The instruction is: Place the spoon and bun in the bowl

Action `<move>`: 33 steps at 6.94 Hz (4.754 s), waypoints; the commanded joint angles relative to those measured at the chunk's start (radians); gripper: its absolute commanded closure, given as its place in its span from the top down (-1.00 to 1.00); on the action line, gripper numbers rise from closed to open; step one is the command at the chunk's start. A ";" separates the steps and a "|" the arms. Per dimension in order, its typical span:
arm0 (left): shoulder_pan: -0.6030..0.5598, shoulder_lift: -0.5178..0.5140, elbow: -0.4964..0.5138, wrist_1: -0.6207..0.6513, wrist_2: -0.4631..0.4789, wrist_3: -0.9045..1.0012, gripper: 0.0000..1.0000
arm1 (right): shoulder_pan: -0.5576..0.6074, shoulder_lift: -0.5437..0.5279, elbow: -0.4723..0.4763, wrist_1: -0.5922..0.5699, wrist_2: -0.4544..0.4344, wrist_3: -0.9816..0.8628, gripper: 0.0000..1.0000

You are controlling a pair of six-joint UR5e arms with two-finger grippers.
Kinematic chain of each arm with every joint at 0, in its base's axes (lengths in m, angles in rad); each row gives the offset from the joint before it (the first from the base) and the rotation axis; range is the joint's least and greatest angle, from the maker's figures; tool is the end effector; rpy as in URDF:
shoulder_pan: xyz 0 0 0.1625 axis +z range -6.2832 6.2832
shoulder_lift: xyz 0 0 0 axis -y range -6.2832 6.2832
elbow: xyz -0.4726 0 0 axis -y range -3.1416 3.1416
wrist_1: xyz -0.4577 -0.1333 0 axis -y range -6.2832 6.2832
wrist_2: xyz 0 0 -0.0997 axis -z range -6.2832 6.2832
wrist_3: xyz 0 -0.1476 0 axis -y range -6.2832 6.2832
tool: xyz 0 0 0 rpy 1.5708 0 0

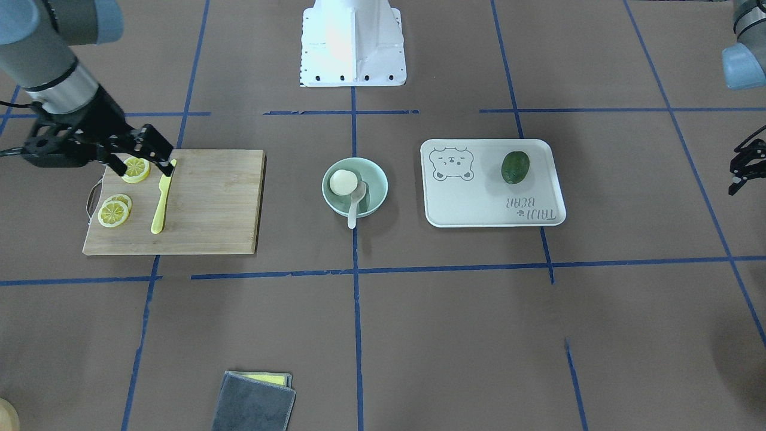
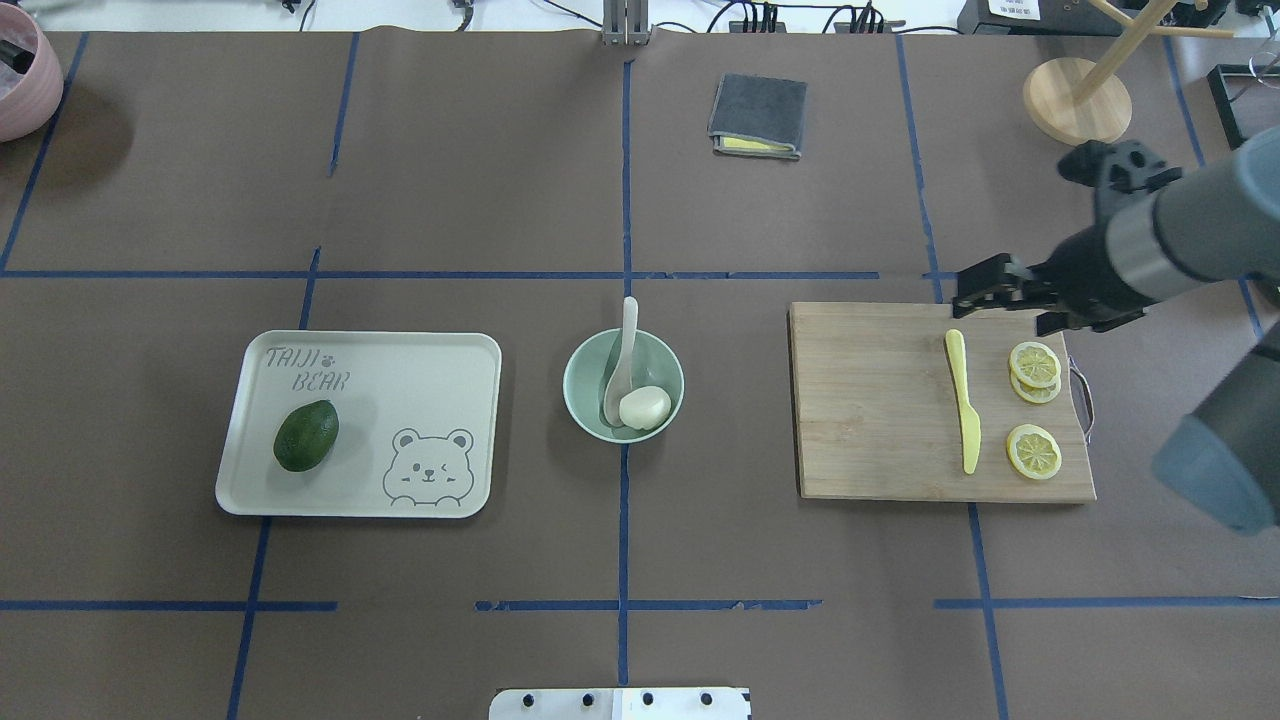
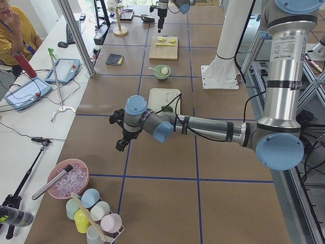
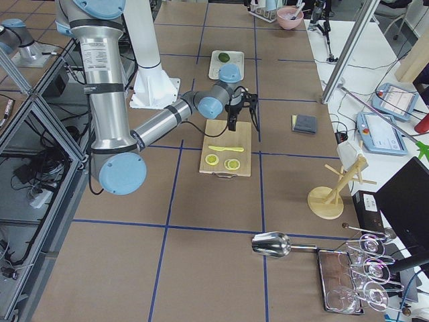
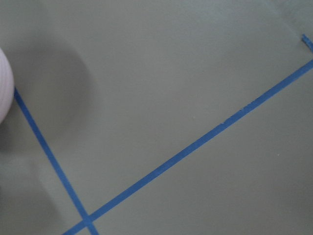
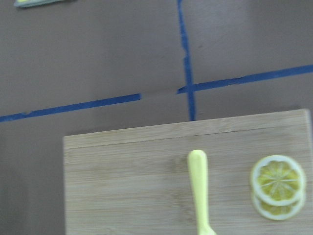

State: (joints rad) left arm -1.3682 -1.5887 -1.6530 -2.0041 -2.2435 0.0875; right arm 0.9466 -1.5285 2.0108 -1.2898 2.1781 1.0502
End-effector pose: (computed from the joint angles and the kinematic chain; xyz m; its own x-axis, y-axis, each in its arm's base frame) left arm 0.0819 -0.6043 0.6380 0.6846 0.5396 -0.4901 -0.2340 0.7994 0.5534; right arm -0.2999 -0.5004 0.4410 0.5831 0.1107 0.8048 -0.1680 0.9857 -0.0139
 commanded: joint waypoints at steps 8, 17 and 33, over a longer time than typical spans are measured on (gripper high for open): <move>-0.132 0.013 -0.105 0.360 -0.090 0.057 1.00 | 0.432 -0.282 -0.050 -0.174 0.150 -0.900 1.00; -0.135 0.105 -0.128 0.432 -0.100 0.060 1.00 | 0.431 -0.285 -0.078 -0.169 0.184 -0.886 1.00; -0.163 0.067 -0.093 0.640 -0.110 0.178 1.00 | 0.497 -0.228 -0.112 -0.342 0.210 -1.073 1.00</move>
State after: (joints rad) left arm -1.5298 -1.5207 -1.7512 -1.3611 -2.3494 0.2581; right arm 1.4436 -1.7569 1.8787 -1.6039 2.3871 -0.0192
